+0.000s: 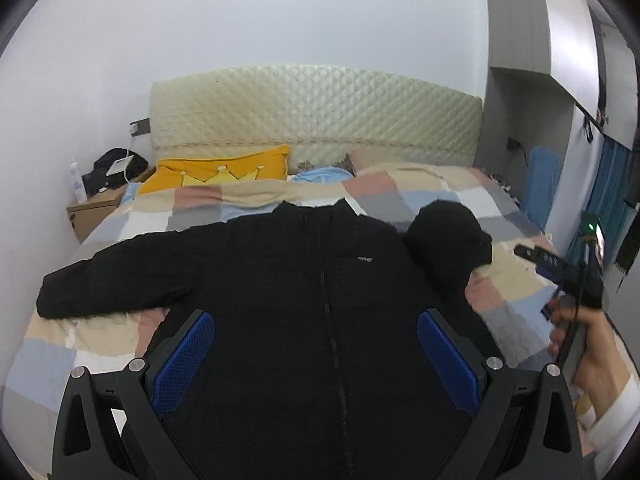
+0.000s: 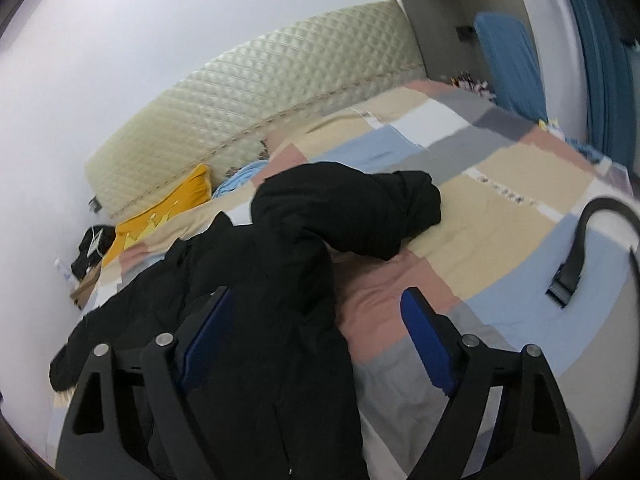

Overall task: Fold large clothes
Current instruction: 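Reach the right tool to the jacket sleeve nearest it and grasp the cuff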

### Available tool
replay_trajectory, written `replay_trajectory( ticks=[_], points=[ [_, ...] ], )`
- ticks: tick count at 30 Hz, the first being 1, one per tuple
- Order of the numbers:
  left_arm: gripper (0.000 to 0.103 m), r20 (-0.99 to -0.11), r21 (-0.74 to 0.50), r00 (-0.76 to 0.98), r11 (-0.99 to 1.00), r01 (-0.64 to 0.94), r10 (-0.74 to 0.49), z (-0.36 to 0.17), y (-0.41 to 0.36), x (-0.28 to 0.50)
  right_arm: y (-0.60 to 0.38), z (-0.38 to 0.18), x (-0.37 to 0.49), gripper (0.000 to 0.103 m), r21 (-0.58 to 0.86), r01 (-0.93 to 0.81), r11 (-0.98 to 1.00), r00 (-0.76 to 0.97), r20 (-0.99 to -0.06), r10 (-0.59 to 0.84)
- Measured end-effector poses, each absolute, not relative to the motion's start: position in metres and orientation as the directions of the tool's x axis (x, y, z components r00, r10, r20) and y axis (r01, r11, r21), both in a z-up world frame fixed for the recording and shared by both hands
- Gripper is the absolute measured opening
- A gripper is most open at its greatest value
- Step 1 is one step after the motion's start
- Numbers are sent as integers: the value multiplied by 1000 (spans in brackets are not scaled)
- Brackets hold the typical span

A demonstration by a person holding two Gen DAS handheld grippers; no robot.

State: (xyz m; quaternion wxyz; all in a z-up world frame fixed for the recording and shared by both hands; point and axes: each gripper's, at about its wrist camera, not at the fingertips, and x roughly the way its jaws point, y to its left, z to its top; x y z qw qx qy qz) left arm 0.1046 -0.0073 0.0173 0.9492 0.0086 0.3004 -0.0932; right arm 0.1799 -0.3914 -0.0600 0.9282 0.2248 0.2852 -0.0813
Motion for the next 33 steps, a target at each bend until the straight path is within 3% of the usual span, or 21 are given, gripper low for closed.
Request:
replay_trajectory(
  ticks=[5, 9, 17, 23, 28, 33],
  points=[
    [103, -553, -17, 823, 989, 147, -132, 3, 13, 104, -412, -86, 203, 83, 420, 333, 844, 813, -582, -31],
    [103, -564, -40, 816, 992, 121, -123, -11, 26, 110, -430, -101, 224, 75, 417, 385, 823, 783, -619, -53],
    [103, -623, -57, 777, 996, 74, -93, -44, 35, 138, -496, -167, 225, 77, 680, 523, 514, 807, -589, -40],
    [103, -622, -50, 781, 998, 35, -58, -63, 36, 150, -518, -193, 262, 84, 647, 535, 544, 785, -619, -35],
    [103, -593, -33, 804, 999, 10, -28, -68, 37, 158, -538, -213, 294, 84, 724, 494, 482, 812, -583, 43],
    [103, -623, -76, 781, 997, 4, -51, -89, 42, 176, -550, -231, 324, 84, 793, 460, 398, 848, -525, 66]
  ],
)
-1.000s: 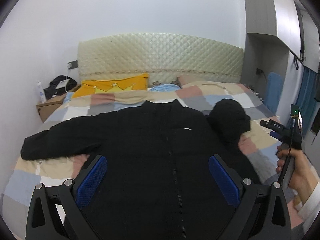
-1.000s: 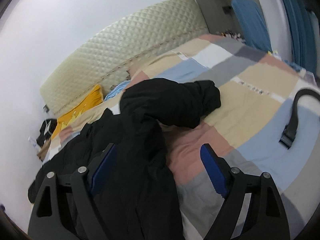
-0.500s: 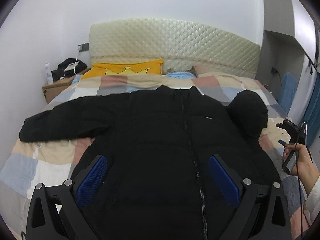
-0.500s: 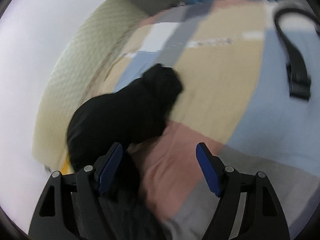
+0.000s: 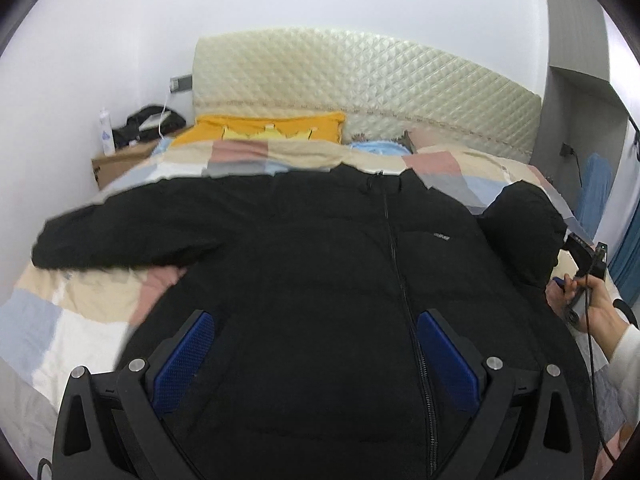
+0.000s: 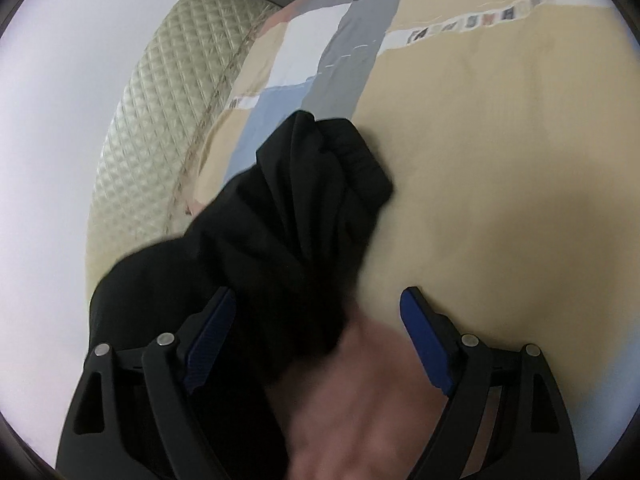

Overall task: Fold large clothes
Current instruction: 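Reach the right tool to the jacket sleeve nearest it and grasp the cuff, then lift the sleeve with the right tool and fold it across the jacket body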

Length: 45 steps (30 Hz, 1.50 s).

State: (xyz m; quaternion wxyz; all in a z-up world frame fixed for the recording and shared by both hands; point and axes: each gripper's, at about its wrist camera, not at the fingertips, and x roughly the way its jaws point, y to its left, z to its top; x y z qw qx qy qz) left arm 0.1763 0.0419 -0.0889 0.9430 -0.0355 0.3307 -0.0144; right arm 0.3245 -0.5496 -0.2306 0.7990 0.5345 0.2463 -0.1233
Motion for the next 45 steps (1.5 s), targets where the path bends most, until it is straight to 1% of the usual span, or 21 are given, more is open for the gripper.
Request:
replay_trajectory(
  ticks=[3, 5, 7, 9, 11, 12, 13, 14, 15, 16, 18, 19, 22, 25, 29, 33, 36, 38, 41, 45],
  points=[
    [103, -611, -53, 791, 999, 0, -32, -99, 39, 183, -558, -233, 344, 84, 750, 503, 428, 833, -553, -10],
    [103, -609, -54, 792, 998, 19, -48, -106, 34, 188, -565, -235, 357, 89, 746, 520, 416, 832, -554, -45],
    [103, -604, -49, 795, 998, 38, -60, -109, 28, 193, -569, -231, 374, 93, 726, 517, 452, 831, -552, -64],
    [103, -603, -44, 794, 997, 57, -72, -113, 23, 197, -571, -228, 391, 92, 700, 510, 500, 827, -559, -62],
    [103, -620, -50, 779, 996, 79, -93, -120, 17, 203, -573, -226, 403, 87, 663, 508, 550, 818, -572, -66],
    [103, -625, -60, 774, 995, 83, -102, -126, 15, 207, -573, -226, 407, 81, 653, 506, 564, 815, -575, -65],
    [103, -632, -69, 767, 994, 85, -109, -130, 13, 210, -574, -225, 410, 67, 657, 496, 568, 820, -569, -57],
    [103, -644, -80, 756, 993, 88, -119, -134, 12, 213, -574, -225, 412, 59, 665, 485, 568, 826, -562, -47],
    [103, -661, -100, 738, 991, 91, -134, -139, 11, 218, -575, -223, 411, 47, 668, 476, 572, 829, -558, -38],
    [103, -669, -110, 730, 990, 90, -141, -142, 10, 221, -575, -221, 411, 38, 660, 478, 580, 827, -561, -43],
    [103, -674, -107, 727, 991, 81, -132, -147, 9, 225, -577, -211, 407, 27, 620, 493, 610, 815, -575, -74],
    [103, -675, -97, 727, 992, 84, -128, -149, 7, 225, -581, -205, 402, 24, 607, 502, 616, 809, -581, -87],
    [103, -672, -58, 732, 993, 100, -112, -150, 0, 224, -594, -186, 381, 21, 563, 551, 616, 787, -595, -160],
    [103, -654, -26, 750, 994, 108, -99, -145, -4, 217, -616, -169, 346, 20, 547, 605, 578, 767, -596, -239],
    [103, -628, -18, 772, 993, 117, -103, -137, -4, 207, -650, -144, 291, 20, 481, 689, 542, 702, -628, -335],
    [103, -623, -25, 777, 995, 99, -93, -129, 3, 200, -678, -114, 245, 20, 454, 725, 517, 670, -638, -379],
    [103, -614, -40, 784, 995, 87, -93, -122, 9, 195, -683, -94, 225, 19, 442, 718, 537, 673, -640, -372],
    [103, -601, -36, 795, 996, 79, -85, -117, 12, 193, -684, -77, 213, 16, 445, 717, 536, 675, -634, -377],
    [103, -582, -12, 811, 998, 63, -58, -110, 17, 188, -687, -40, 199, 15, 448, 721, 528, 679, -608, -412],
    [103, -556, -3, 830, 999, 54, -47, -100, 23, 180, -669, 12, 200, 15, 415, 690, 592, 702, -580, -412]
  ],
)
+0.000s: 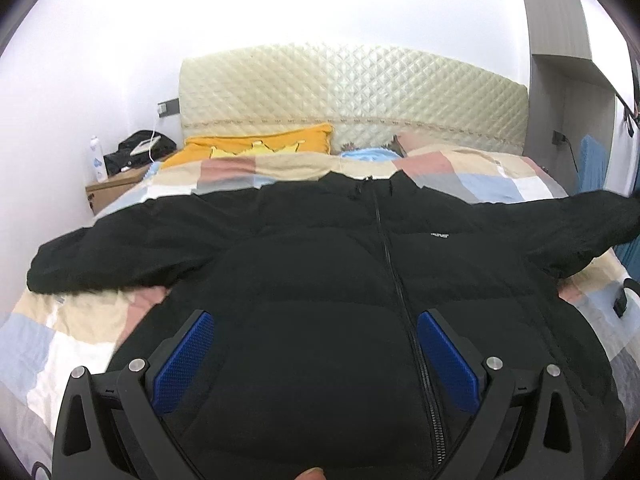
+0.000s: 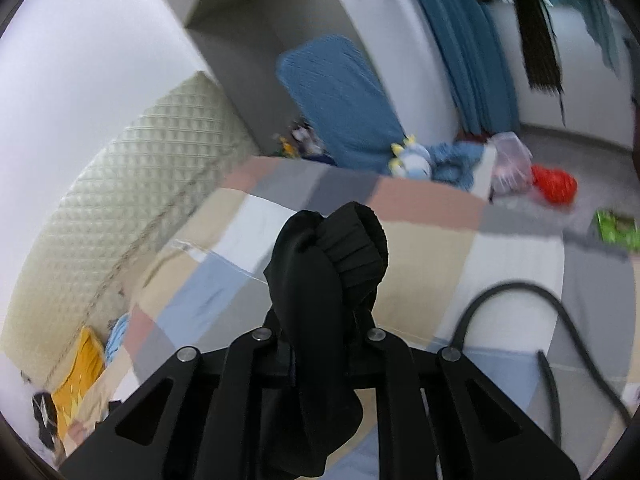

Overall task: Fold large clothes
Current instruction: 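Lift the sleeve with the right tool and fold it across the jacket body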

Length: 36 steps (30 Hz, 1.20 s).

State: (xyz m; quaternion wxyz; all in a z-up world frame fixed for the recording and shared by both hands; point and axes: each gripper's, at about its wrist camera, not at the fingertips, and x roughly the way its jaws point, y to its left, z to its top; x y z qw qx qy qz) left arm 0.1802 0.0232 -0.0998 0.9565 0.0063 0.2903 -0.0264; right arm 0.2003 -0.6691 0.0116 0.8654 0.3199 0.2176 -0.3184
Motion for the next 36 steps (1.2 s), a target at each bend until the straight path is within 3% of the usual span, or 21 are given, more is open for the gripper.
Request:
replay_trajectory(
  ticks=[7, 11, 15, 20, 26, 30, 36],
  points=[
    [103, -531, 12, 847, 999, 52, -38, -85, 35, 167, -590, 111, 233, 14, 390, 589, 708, 776, -517, -361],
    [103, -525, 9, 850, 998, 60, -46, -76, 43, 159, -524, 156, 260, 15, 297, 564, 770, 768, -531, -358],
    [103, -534, -6, 843, 998, 65, -58, -67, 53, 148, -462, 175, 283, 15, 211, 550, 808, 737, -577, -351],
    [103, -533, -21, 845, 999, 42, -47, -61, 68, 137, -359, 190, 305, 15, 168, 426, 889, 792, -544, -277],
    [103, -507, -80, 860, 997, 21, -59, -52, 96, 128, -234, 169, 338, 15, 137, 234, 963, 837, -531, -128],
    [103, -499, -120, 863, 993, 18, -76, -47, 115, 120, -155, 126, 360, 15, 127, 113, 985, 830, -558, -23],
    [103, -453, -73, 890, 993, -88, 45, -37, 148, 120, -60, 42, 374, 15, 146, -13, 989, 780, -617, 101]
  ],
)
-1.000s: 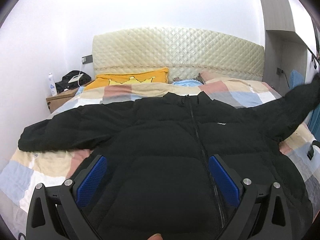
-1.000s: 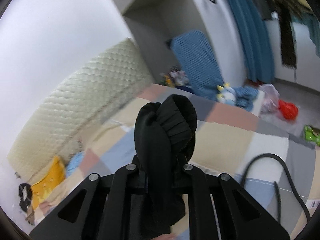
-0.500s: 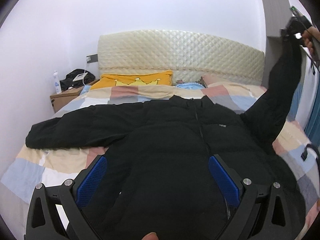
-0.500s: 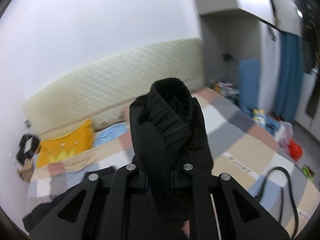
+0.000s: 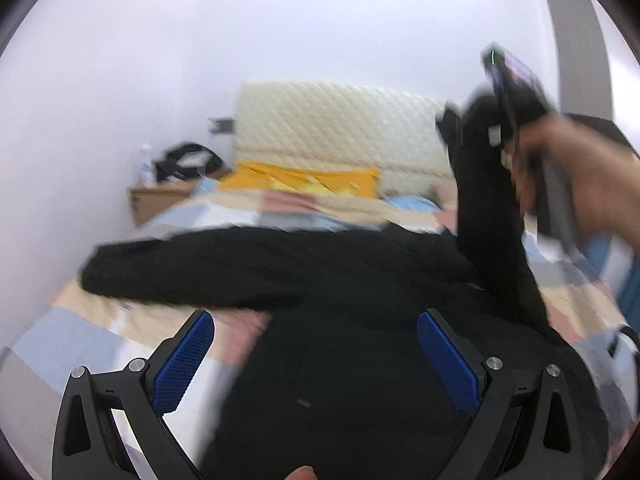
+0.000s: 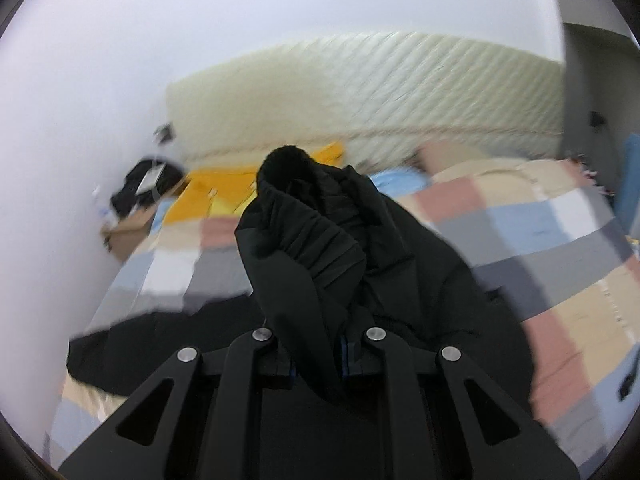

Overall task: Fold large clothes
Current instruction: 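Lift the sleeve with the right tool and fold it across the jacket body, then lay the sleeve on the jacket body, open the right tool and withdraw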

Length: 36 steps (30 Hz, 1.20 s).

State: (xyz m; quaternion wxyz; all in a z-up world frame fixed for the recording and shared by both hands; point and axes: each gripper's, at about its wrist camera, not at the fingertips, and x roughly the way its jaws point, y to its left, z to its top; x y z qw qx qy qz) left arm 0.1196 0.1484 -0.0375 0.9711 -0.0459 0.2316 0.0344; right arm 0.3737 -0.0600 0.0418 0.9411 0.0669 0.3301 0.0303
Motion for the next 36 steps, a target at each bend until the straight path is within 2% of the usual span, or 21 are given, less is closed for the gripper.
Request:
replay_trajectory(
  ticks=[6, 16, 24, 26, 27, 29, 30, 31, 36],
  points=[
    [103, -471, -190, 874, 954, -231, 118, -40, 213, 122, 17, -52, 380, 15, 116, -112, 987, 707, -688, 160],
    [103, -520, -159, 845, 957, -242, 127, -64, 222, 136, 58, -167, 377, 15, 42, -199, 979, 638, -753, 162],
    [103, -551, -166, 827, 956, -243, 115, -74, 220, 148, 63, -182, 364, 18, -8, -246, 969, 637, -755, 156],
    [103, -545, -156, 829, 957, -244, 122, -73, 219, 147, 63, -178, 362, 22, 0, -250, 968, 634, -756, 164],
    [103, -540, -152, 832, 958, -243, 125, -72, 218, 146, 62, -176, 360, 26, 9, -246, 969, 632, -757, 168],
    [103, -536, -152, 835, 959, -239, 123, -71, 216, 144, 62, -167, 352, 53, 38, -271, 962, 636, -743, 209],
    [103, -537, -149, 835, 961, -234, 120, -71, 214, 145, 61, -164, 347, 78, 59, -287, 956, 635, -736, 236],
    [103, -542, -142, 832, 963, -230, 119, -71, 212, 145, 62, -159, 341, 86, 77, -308, 948, 637, -724, 266],
    [103, -541, -119, 833, 969, -214, 117, -68, 203, 142, 59, -132, 317, 86, 41, -342, 939, 666, -695, 273]
  ],
)
